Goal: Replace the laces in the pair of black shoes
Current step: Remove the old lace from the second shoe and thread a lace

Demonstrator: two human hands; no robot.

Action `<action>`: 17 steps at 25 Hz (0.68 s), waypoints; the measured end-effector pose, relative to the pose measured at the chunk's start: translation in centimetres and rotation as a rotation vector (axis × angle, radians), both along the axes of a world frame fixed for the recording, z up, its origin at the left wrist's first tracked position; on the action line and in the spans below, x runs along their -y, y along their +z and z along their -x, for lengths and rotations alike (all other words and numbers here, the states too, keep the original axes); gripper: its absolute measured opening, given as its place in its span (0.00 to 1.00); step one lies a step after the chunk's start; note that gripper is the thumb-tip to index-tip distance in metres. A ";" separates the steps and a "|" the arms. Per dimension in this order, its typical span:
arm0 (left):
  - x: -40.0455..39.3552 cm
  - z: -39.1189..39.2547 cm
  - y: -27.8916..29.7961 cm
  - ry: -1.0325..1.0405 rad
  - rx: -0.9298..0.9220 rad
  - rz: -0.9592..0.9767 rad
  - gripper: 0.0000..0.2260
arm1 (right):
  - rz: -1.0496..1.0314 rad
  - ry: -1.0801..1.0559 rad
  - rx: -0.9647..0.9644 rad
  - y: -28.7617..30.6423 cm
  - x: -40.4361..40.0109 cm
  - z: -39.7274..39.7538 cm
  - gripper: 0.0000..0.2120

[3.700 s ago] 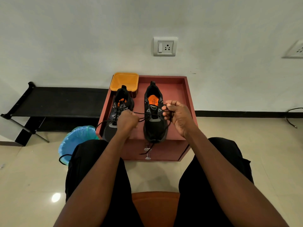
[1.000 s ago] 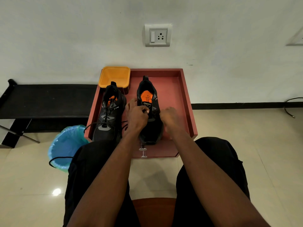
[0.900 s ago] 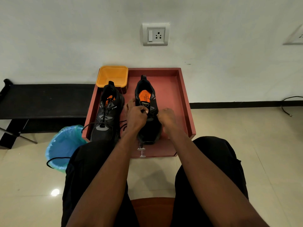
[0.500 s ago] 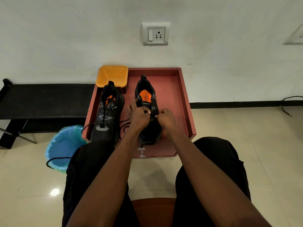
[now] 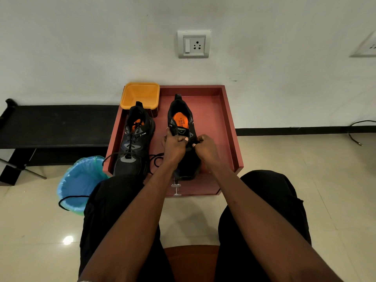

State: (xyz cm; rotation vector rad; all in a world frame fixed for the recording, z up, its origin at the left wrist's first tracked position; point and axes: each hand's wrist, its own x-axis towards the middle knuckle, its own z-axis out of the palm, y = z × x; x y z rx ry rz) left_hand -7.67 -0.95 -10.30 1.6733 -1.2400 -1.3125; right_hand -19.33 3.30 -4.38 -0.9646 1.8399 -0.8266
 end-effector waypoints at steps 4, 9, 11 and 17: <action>-1.6 0.1 3.4 -0.030 0.012 0.008 0.35 | 0.024 0.035 -0.039 -0.1 0.0 0.1 0.06; -2.5 0.2 4.0 -0.036 0.340 0.210 0.07 | 0.031 0.054 -0.045 -0.2 0.0 0.2 0.05; -2.5 0.2 3.7 0.021 0.423 0.241 0.09 | 0.031 0.054 -0.043 -0.2 0.0 0.2 0.05; -2.2 1.0 3.0 0.075 0.120 0.118 0.18 | 0.022 0.047 -0.059 -0.2 0.2 0.1 0.05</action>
